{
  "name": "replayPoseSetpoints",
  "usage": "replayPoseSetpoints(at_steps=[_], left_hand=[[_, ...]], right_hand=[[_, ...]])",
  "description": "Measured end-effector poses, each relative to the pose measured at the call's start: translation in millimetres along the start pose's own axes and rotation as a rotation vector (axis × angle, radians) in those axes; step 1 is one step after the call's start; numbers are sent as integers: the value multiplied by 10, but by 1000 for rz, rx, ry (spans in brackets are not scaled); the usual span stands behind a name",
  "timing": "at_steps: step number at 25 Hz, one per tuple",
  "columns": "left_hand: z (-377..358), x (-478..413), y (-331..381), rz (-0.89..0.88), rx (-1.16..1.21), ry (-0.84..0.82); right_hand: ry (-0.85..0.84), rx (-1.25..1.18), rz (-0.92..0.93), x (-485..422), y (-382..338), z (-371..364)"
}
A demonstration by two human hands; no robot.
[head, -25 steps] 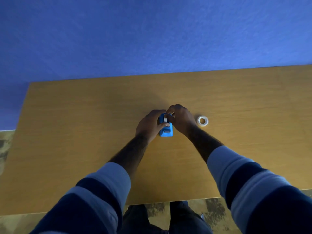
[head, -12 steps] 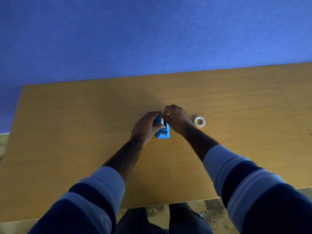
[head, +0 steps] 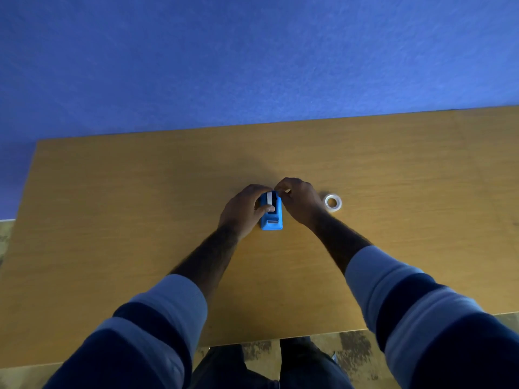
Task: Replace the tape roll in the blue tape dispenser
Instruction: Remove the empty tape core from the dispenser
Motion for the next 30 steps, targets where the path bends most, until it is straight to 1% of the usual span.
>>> replayPoseSetpoints(at_steps=[7,9,11,13,17,20,24,27,30], left_hand=[[21,7,45,-12,3,7],[40,16,59,-8,26,14],[78,12,63,9,84,30],[114,1,78,24,144,36],[166,-24,140,20,244,17],[198,-35,171,22,311,10],[200,-42,188,15,328,-31],[178,-64,186,8,337,-87],[171,-83,206,-11,315,-121]], right_hand=[[33,-38,-32,33,22,7],[68,-73,-61,42,36,27],[131,-155,-106,57,56,66],[173,-311,-169,75,77,79],[160,-705,-271,92,40,53],[133,-884,-337,113,16,52],[102,-986,-400,137,19,37],[97,-988,-451,159,56,5],[73,-1009,-464,159,40,-28]])
Point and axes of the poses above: each hand's wrist, its own x-axis away from the middle knuckle, its own z-axis out of the back of the hand, y = z × x, the point moved 8 cm from there along -x, towards the middle knuckle, and after that the axes turned 12 degrees about z, right-handed, at the moved point
